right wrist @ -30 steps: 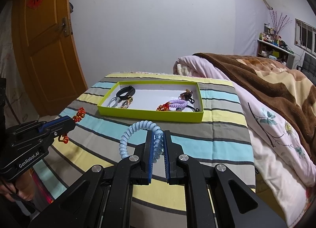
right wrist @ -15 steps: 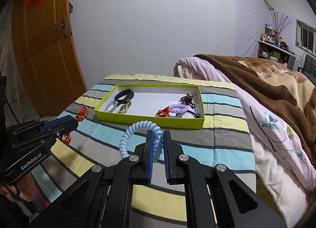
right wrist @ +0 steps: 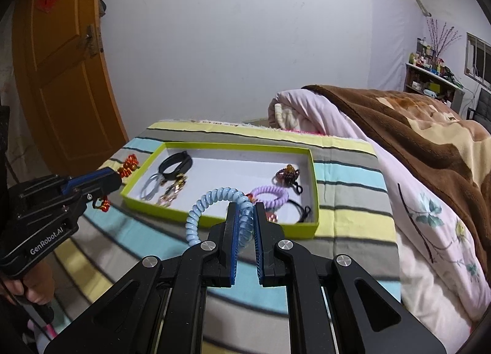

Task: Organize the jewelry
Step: 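Carry the red tassel into the green box with the left tool while the right carries the blue coil tie, then open both tools inside the box and withdraw them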

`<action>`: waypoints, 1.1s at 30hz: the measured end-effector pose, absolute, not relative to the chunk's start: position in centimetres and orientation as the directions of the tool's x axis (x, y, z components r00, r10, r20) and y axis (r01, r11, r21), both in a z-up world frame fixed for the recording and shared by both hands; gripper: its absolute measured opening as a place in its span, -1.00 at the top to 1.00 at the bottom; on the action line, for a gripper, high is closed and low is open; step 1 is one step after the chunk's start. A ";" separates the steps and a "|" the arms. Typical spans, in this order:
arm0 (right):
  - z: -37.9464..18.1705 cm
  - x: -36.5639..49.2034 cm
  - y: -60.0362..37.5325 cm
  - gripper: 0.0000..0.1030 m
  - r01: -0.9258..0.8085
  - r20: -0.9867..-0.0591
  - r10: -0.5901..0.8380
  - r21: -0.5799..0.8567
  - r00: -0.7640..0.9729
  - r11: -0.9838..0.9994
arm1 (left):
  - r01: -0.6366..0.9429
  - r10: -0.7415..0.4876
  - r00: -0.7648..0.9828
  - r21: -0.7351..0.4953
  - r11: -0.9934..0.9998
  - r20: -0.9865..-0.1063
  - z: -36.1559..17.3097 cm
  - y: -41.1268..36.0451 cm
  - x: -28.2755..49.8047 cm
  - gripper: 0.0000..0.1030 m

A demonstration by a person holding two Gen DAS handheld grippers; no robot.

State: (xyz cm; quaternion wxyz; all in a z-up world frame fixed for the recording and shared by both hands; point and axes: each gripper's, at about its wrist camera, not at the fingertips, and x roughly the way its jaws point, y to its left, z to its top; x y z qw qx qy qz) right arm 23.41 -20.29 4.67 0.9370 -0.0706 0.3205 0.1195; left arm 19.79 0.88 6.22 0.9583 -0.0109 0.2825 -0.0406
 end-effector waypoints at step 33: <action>-1.7 39.2 -20.7 0.81 -0.233 -0.783 0.140 -0.007 0.606 0.972 | 0.050 -0.078 0.655 -0.060 0.997 -0.752 -0.1 1.6 33.3 0.83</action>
